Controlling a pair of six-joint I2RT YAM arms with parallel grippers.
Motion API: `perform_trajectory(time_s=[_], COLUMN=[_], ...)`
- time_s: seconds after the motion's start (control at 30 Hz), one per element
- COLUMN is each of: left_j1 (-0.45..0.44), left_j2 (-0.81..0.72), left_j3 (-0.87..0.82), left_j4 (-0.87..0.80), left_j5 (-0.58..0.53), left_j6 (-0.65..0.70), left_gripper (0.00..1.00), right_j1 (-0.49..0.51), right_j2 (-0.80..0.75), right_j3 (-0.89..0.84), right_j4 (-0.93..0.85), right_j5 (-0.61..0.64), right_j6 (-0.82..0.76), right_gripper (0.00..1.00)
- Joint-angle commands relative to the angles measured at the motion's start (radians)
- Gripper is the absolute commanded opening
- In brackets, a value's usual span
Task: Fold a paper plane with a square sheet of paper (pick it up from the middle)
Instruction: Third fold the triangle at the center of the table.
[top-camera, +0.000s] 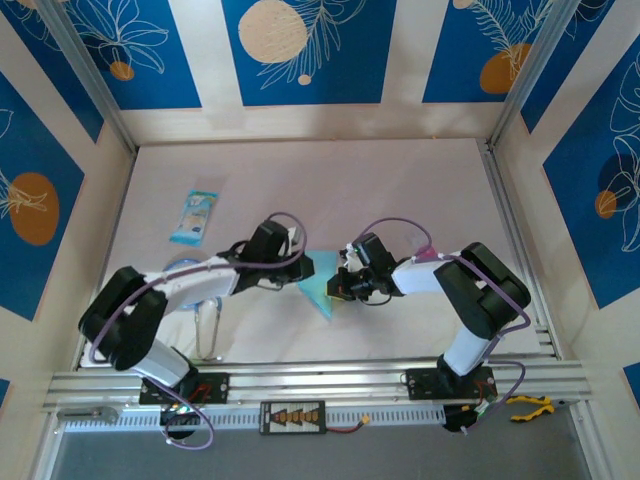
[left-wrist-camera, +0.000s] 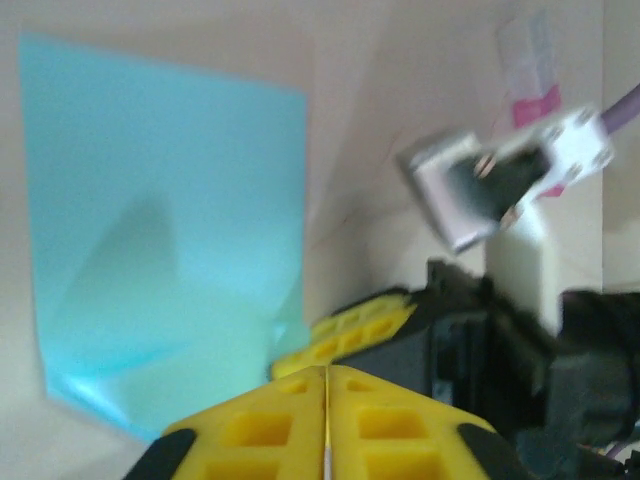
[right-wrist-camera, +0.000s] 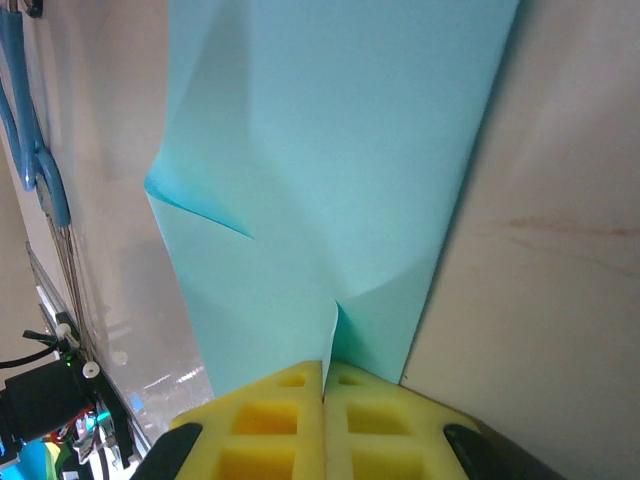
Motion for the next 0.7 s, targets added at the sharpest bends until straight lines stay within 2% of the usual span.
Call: perform_trajectory(time_s=[0.0,0.13,0.3,0.67], left_j1=[-0.059,-0.125,-0.180,-0.228], left_j2=[-0.062,-0.098,-0.080,0.062], left_j3=[-0.113,-0.197,-0.226,-0.238], left_j4=[0.134,0.225,0.262,0.445], left_j5=[-0.018,-0.047,-0.076,-0.063], left_j6=[-0.133,-0.220,-0.262,-0.309], left_gripper=[0.06,0.05,0.05,0.05], right_j1=[0.016,0.020,0.022,0.027], right_j2=[0.035,0.039,0.043,0.046], right_j3=[-0.004,0.001,0.001,0.005], right_j4=[-0.046,-0.055,-0.058,-0.061], right_j5=[0.042,0.048,0.056,0.059], right_j6=[-0.001,-0.001,-0.001,0.000], right_gripper=[0.02,0.02,0.02,0.01])
